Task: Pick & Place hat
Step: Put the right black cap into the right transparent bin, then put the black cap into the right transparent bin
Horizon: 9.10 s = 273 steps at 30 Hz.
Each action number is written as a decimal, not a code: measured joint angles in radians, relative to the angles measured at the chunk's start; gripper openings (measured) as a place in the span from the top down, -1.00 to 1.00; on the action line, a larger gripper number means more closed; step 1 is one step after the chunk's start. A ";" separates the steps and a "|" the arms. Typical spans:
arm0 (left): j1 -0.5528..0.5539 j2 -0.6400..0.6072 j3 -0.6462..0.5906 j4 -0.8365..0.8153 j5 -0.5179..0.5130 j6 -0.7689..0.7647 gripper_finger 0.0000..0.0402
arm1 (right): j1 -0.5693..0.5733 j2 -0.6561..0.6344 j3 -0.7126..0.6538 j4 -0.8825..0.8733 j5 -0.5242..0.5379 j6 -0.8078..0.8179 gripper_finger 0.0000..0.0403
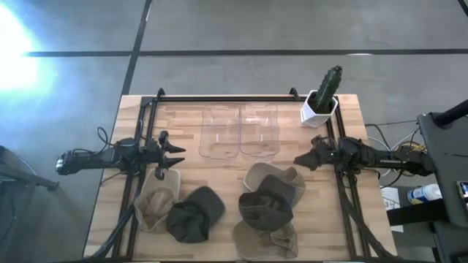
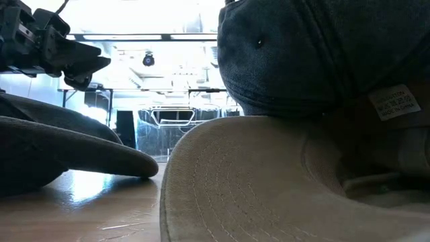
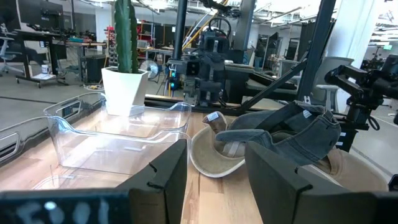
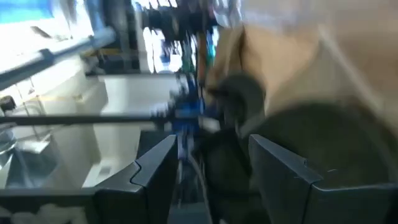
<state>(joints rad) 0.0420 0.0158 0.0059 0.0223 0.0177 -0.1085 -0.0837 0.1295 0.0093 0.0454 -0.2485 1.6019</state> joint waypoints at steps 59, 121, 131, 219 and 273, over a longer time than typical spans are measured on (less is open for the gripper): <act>0.000 0.000 0.000 0.000 0.000 0.000 0.22 | 0.256 1.221 0.755 -0.192 -0.185 0.100 0.92; 0.000 0.002 0.000 0.000 0.000 0.000 0.22 | -0.262 1.428 1.282 -0.889 0.166 -0.742 -0.02; 0.000 0.003 0.000 0.165 -0.001 -0.282 0.22 | -0.090 1.386 1.280 -0.964 0.184 -0.952 -0.03; -0.597 1.198 0.437 -0.030 0.198 -1.014 0.54 | 0.377 2.059 1.410 -0.009 0.282 0.037 0.49; -0.558 0.812 0.548 -0.371 -0.210 -0.998 0.54 | -0.189 1.804 1.517 -1.132 0.427 -0.353 0.80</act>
<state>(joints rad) -0.5159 0.8276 0.5542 -0.3489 -0.1927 -1.1068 -0.2730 1.9336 1.5259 -1.0869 0.1784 1.2491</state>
